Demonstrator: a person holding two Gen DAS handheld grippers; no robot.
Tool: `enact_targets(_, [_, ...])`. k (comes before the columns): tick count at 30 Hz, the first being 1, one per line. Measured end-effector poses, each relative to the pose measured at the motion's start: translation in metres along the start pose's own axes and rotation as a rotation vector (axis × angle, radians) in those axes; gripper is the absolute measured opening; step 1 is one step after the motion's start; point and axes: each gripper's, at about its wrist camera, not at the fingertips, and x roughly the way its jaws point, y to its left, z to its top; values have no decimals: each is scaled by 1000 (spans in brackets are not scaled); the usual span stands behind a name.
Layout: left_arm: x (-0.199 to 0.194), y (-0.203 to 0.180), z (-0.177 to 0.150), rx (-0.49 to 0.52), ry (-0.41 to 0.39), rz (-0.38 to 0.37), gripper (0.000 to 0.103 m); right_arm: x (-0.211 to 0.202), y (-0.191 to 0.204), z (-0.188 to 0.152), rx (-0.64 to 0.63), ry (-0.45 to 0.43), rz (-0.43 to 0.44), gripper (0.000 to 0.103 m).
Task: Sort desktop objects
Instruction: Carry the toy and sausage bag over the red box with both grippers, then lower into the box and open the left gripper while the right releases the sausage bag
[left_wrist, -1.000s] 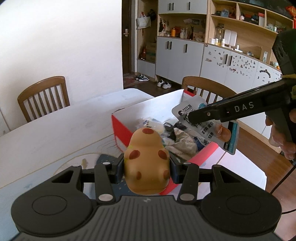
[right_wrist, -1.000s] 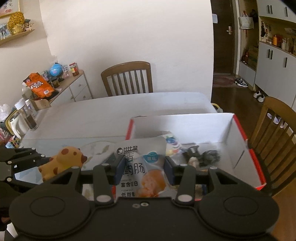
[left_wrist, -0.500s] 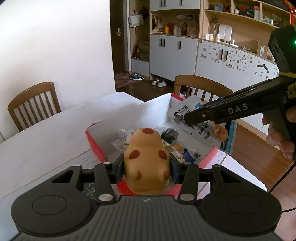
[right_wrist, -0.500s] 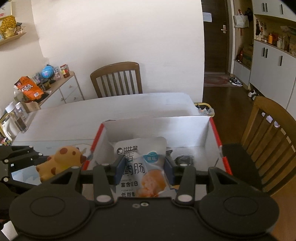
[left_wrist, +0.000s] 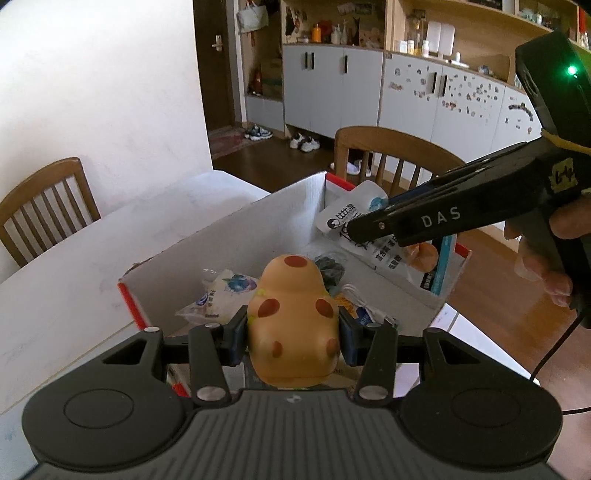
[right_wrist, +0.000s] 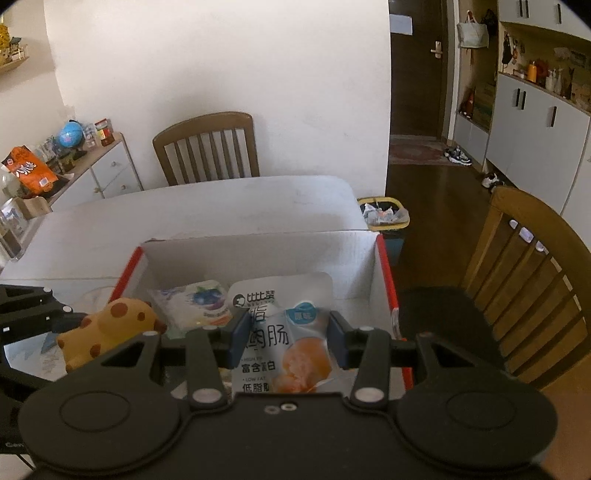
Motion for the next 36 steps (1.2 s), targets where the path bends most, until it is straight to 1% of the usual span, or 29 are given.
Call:
enact_targets(3, [13,0,7,2,30,-9,47,11,-5,1,0,17,0,45])
enact_targets(6, [25,-1,13,5,66,-33,47,22,-9,4,-1,32,8,45])
enact_targets(8, [35,-3,16,20,89,-28,47,28,-10,6,-6,38,2,45])
enact_targets(11, [48,-3,19,17,131,-40,47,40,-11,8,-13,55,2,45])
enact_targets(16, [70,-6,24,35,189,-38,47,57,-16,5,-19,96,-14,45])
enact_targets(22, [84,-13,28,71,224,-42,47,72,-15,-2,-47,138,-19,45])
enact_targets(25, [90,-12,27,74,251,-45,47,77,-14,-6,-54,152,-14,45])
enact_targets(32, [98,-11,24,78,277,-51,46,86,-8,-3,-73,176,3,45])
enact_targets(36, [102,-7,20,71,301,-57,46,94,-6,-4,-70,209,5,45])
